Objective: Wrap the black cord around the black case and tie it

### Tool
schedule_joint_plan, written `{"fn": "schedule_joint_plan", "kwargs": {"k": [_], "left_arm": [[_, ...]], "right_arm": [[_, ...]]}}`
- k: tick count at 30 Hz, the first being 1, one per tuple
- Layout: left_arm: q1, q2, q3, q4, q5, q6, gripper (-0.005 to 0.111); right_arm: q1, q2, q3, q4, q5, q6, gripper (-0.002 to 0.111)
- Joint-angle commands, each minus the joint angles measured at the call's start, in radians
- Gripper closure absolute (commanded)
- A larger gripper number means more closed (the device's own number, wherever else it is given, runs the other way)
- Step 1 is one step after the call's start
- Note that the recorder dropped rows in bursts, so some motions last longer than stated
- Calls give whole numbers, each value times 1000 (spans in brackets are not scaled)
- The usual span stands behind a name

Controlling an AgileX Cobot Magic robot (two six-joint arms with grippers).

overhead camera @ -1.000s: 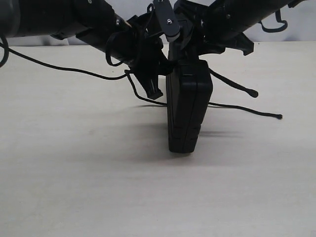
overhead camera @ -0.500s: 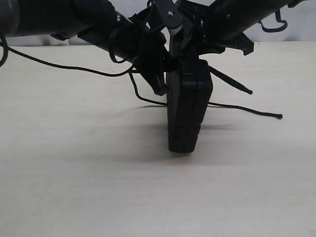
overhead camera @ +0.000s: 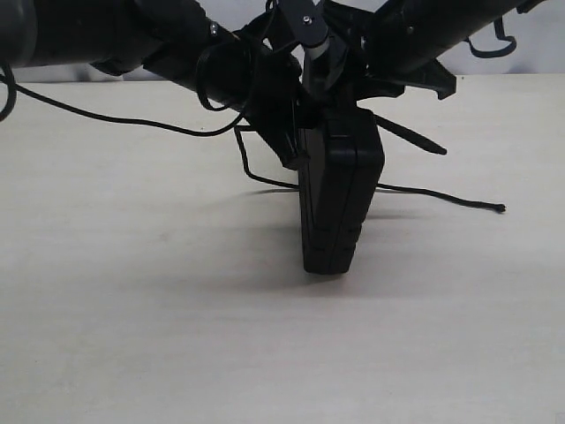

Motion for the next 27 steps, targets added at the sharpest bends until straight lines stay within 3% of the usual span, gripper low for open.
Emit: {"fn": "schedule_joint_plan", "kwargs": {"k": [1, 8, 17, 19, 20, 22, 24, 27], "left_arm": [[-18, -6, -12, -70, 1, 37, 107], [-41, -4, -12, -115, 96, 155, 107], [-45, -4, -12, -117, 26, 102, 105], [-25, -6, -12, -56, 60, 62, 90], [-5, -8, -12, -6, 76, -3, 70], [13, -15, -12, 9, 101, -27, 51], [30, -41, -12, 28, 136, -27, 40], [35, -79, -12, 118, 184, -27, 39]], "right_arm": [[15, 12, 3, 42, 35, -21, 104], [15, 12, 3, 46, 30, -21, 104], [15, 12, 3, 42, 35, -21, 104], [15, 12, 3, 42, 37, -21, 104], [15, 12, 3, 42, 37, -21, 104], [15, 12, 3, 42, 39, -21, 104], [15, 12, 3, 42, 39, -21, 104], [15, 12, 3, 42, 42, -21, 104]]}}
